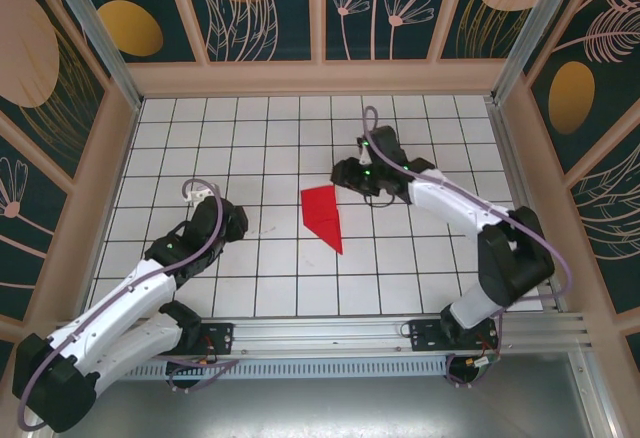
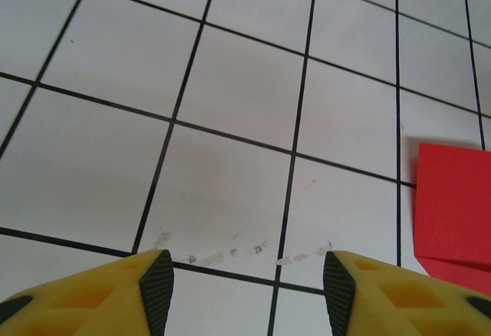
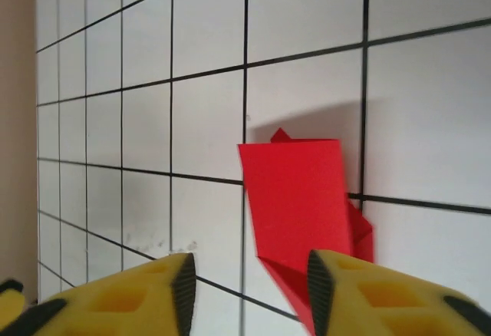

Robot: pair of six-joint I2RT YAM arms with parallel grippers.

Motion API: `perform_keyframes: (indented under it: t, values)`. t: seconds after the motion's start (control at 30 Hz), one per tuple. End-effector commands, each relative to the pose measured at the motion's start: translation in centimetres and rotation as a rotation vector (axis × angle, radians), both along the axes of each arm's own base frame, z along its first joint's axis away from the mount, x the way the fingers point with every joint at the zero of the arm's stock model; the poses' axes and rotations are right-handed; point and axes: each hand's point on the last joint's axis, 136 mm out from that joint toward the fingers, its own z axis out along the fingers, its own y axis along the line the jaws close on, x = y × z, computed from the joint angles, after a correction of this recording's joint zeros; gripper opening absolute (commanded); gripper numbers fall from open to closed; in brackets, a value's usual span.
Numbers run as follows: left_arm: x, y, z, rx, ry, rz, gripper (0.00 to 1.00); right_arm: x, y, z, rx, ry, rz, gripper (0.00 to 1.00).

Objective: Fold a paper plane with a square sheet of paper (pick it up from the middle)
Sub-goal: Turn over the paper at the center of the table, then fold the wing for the fifth time at the center of the table.

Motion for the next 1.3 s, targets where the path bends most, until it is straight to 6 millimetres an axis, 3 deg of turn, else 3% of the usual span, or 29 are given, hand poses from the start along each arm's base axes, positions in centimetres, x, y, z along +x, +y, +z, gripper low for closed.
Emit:
perform_keyframes:
  t: [0.0, 0.1, 0.27, 0.4, 0.63, 0.93, 1.27]
  values:
    - [-0.1, -1.7, -0.9, -0.104, 0.036, -0.031, 0.58, -2.3, 2.3, 0.0, 0.149, -0.008, 0.125, 0.27]
    - [0.1, -3.5, -1.5, -0.207, 0.052, -0.057, 0.59, -3.7, 1.8, -0.7, 0.166, 0.003, 0.141, 0.16]
    - [0.6, -6.0, -2.0, -0.33, 0.065, -0.097, 0.63, -5.7, 1.8, -1.7, 0.211, 0.014, 0.19, 0.15]
    - [1.3, -8.0, -2.6, -0.394, 0.083, -0.14, 0.65, -5.8, 1.6, -3.3, 0.181, 0.022, 0.179, 0.15]
    - [3.4, -10.6, -3.4, -0.402, 0.143, -0.185, 0.63, -6.1, 3.5, -5.1, 0.211, 0.081, 0.237, 0.15]
    - [4.9, -13.2, -4.2, -0.441, 0.19, -0.245, 0.63, -5.9, 2.9, -8.0, 0.167, 0.121, 0.227, 0.16]
    - [5.7, -14.5, -5.1, -0.453, 0.228, -0.265, 0.62, -6.0, 1.9, -10.8, 0.129, 0.159, 0.208, 0.16]
